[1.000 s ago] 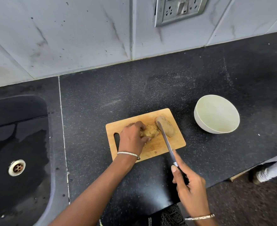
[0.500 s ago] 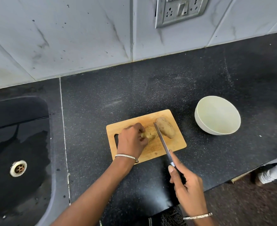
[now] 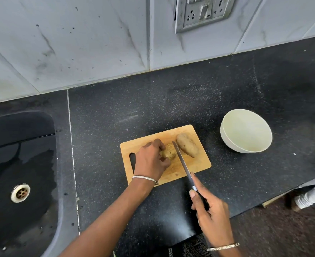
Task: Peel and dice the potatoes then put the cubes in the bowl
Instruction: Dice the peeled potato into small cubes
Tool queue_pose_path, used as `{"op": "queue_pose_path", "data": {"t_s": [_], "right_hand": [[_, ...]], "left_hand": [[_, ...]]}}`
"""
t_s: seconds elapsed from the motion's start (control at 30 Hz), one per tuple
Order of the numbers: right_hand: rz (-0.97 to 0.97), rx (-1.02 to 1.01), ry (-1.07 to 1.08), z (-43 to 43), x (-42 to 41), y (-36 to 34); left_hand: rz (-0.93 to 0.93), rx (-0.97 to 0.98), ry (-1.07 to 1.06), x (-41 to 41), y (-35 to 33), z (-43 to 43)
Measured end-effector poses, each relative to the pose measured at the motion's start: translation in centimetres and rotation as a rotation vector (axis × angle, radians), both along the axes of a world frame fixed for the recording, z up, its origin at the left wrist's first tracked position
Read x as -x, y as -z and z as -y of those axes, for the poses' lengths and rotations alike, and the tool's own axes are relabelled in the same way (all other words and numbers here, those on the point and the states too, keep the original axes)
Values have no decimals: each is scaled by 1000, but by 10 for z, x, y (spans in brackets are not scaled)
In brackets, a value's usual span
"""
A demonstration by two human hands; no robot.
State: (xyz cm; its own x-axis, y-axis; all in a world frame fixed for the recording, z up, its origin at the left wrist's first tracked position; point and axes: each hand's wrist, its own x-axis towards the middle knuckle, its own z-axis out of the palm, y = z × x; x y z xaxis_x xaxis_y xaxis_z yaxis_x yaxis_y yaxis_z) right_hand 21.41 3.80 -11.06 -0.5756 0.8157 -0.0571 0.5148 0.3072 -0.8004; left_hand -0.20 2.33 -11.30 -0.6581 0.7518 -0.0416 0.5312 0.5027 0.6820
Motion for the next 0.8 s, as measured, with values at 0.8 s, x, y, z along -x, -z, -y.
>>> {"op": "queue_pose_path", "data": {"t_s": [0.8], "right_hand": [[8,-12,-27,-6,0,-1]], "left_hand": [[-16,-75,28,1,11,8]]}}
